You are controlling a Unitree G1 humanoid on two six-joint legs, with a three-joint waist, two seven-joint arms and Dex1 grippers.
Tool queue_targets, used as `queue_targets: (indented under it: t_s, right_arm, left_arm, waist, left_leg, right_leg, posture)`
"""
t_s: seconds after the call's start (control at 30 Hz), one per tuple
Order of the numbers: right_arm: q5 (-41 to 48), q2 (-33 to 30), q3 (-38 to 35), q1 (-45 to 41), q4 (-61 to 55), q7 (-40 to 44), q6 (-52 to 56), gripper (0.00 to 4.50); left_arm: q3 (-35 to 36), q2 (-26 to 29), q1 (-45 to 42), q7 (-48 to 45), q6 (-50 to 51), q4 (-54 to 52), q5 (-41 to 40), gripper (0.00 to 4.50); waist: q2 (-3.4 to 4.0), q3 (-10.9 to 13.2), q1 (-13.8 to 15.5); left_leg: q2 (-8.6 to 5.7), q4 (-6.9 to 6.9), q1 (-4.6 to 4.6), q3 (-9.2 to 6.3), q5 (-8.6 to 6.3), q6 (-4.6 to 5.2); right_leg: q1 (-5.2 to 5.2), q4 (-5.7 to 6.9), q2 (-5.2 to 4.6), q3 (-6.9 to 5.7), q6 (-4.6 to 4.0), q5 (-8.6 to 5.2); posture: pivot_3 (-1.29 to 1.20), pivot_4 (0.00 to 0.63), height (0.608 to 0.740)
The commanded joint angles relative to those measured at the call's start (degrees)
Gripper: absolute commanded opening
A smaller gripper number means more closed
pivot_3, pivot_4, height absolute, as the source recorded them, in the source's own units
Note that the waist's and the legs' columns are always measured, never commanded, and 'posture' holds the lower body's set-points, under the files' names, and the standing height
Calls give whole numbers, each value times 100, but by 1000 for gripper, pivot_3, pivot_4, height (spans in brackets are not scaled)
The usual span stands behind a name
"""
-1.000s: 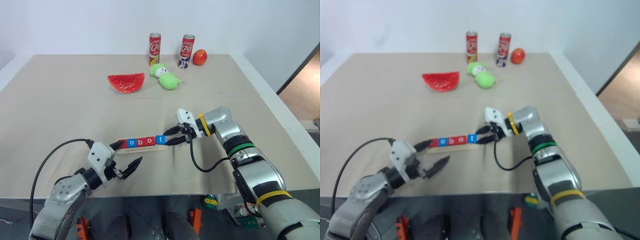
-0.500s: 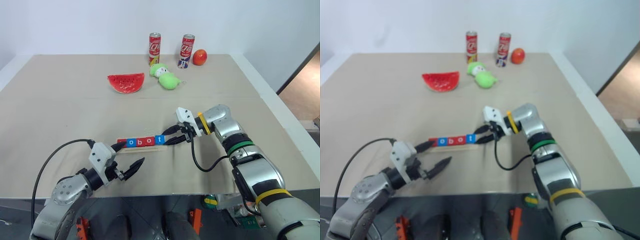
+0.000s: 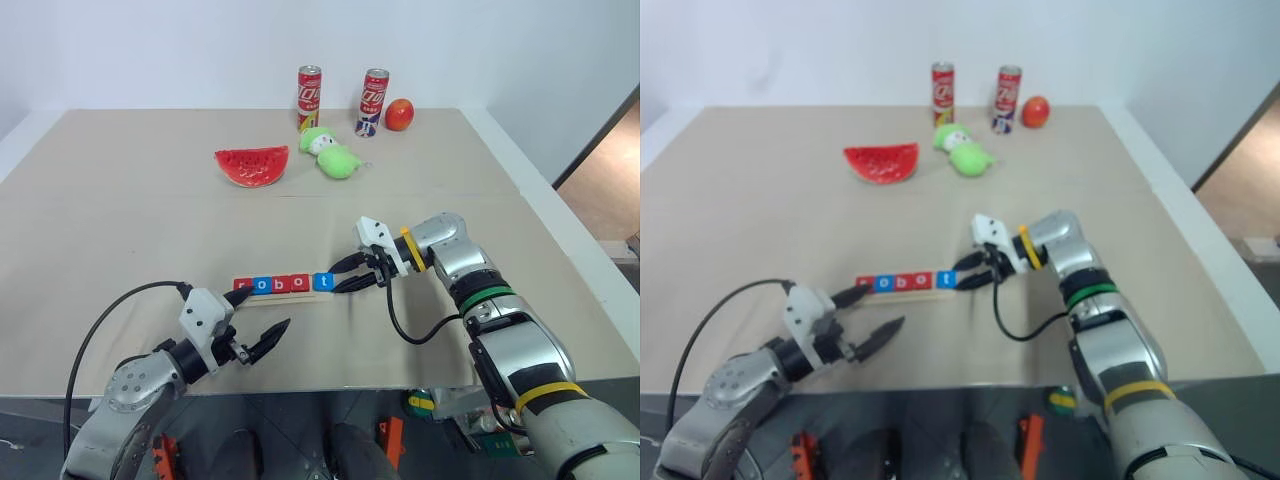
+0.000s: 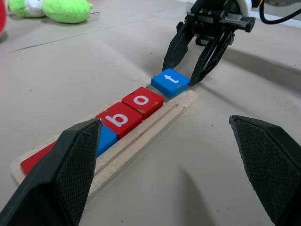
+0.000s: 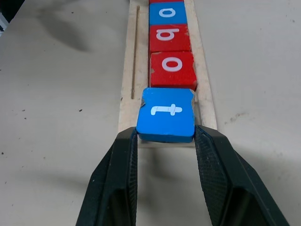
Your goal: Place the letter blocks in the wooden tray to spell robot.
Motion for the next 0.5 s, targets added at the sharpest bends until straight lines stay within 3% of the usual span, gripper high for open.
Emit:
queue_targets:
  t_s: [0.03,0.5]
  right_arm:
    - [68,24,-96,-134,-129,102,90,1688]
    - [49,64,-116,-28,-434,-240,777,1688]
  left_arm:
    - [-10,11,-82,-61,-138,-73,18,4500]
    - [-33,-86,-43,35,-145,-87,62,4500]
  waist:
    - [0,0,0]
    - [0,0,2]
  left_leg:
    - [0,0,0,0,0,0]
    - [-1,0,0,0,0,0]
  right_leg:
    - [0,0,1,0,0,0]
    - [0,0,-1,0,0,0]
  posture:
    - [0,150,740]
    - [0,150,740]
